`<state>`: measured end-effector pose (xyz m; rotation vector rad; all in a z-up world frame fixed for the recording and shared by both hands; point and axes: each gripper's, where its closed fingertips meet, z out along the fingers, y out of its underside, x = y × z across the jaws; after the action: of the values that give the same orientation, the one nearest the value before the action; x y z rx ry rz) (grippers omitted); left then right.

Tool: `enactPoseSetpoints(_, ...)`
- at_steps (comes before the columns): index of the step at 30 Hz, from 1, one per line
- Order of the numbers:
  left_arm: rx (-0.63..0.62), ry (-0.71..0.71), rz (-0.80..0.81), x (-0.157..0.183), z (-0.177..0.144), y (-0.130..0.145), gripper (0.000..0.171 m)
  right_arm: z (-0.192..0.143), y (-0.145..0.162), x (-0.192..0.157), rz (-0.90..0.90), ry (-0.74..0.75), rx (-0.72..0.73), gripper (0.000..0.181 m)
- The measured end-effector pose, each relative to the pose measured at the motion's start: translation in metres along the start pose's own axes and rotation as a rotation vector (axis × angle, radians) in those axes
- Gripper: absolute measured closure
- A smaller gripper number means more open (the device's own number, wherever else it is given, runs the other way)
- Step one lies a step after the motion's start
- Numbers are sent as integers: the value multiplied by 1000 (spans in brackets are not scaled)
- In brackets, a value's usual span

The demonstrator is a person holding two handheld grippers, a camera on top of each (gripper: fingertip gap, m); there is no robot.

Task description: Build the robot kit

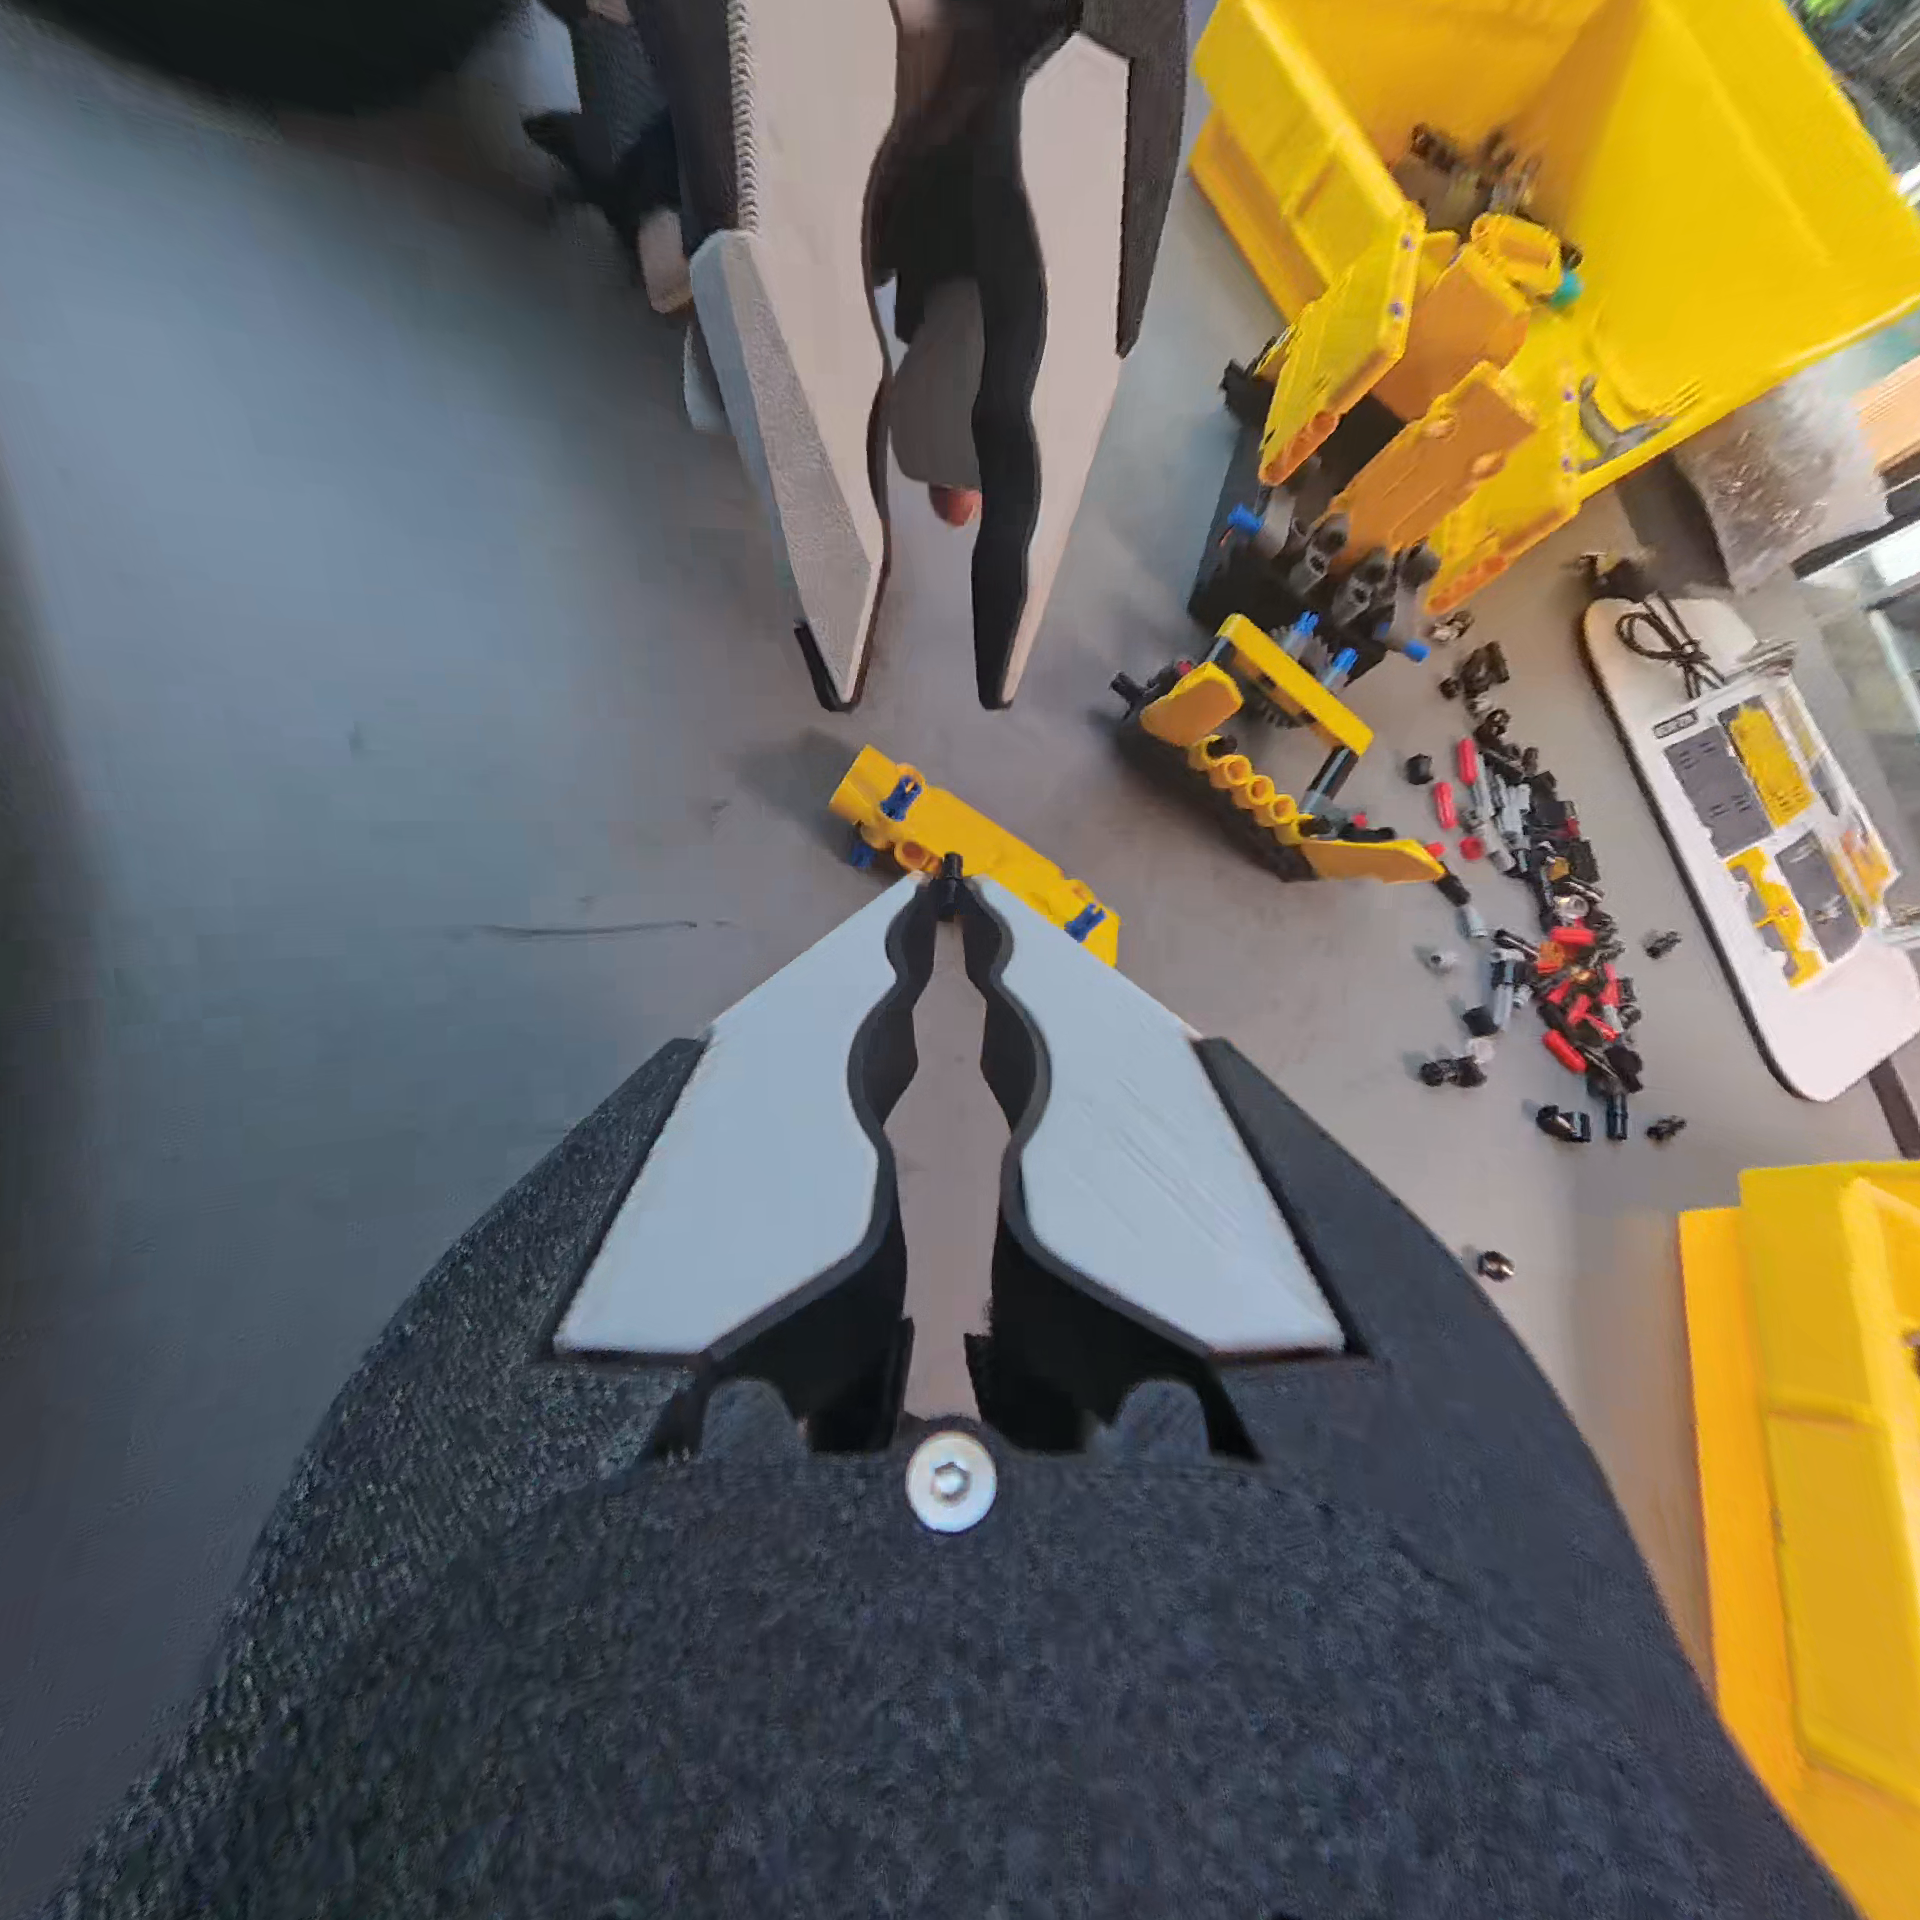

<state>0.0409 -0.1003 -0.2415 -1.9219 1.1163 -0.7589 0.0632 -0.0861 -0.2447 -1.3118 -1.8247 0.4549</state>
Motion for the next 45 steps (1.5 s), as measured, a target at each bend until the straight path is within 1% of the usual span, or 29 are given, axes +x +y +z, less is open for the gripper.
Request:
enactPoseSetpoints(3, -56, -43, 97, 1, 9, 5, 140, 8, 5, -3, -36, 17, -48, 178)
enactPoseSetpoints(8, -122, -77, 155, -1, 15, 13, 139, 10, 4, -6, 0, 34, -70, 178)
enactPoseSetpoints(10, -156, -97, 182, -3, 17, 18, 140, 12, 5, -8, -11, 41, -87, 178)
enactPoseSetpoints(14, -185, -153, 222, -7, 20, 22, 146, 13, 4, -8, -13, 62, -97, 178)
enactPoseSetpoints(25, -181, -168, 180, -6, 19, 21, 148, 13, 1, -5, 12, 84, -88, 178)
enactPoseSetpoints(34, -192, -231, 218, -6, 21, 21, 150, 13, 2, -5, 74, 62, -95, 178)
enactPoseSetpoints(40, -188, -243, 189, -7, 21, 20, 151, 14, 1, -4, 80, 74, -72, 179)
enactPoseSetpoints(45, -174, -213, 128, -8, 20, 20, 151, 13, -1, -3, 79, 82, -40, 179)
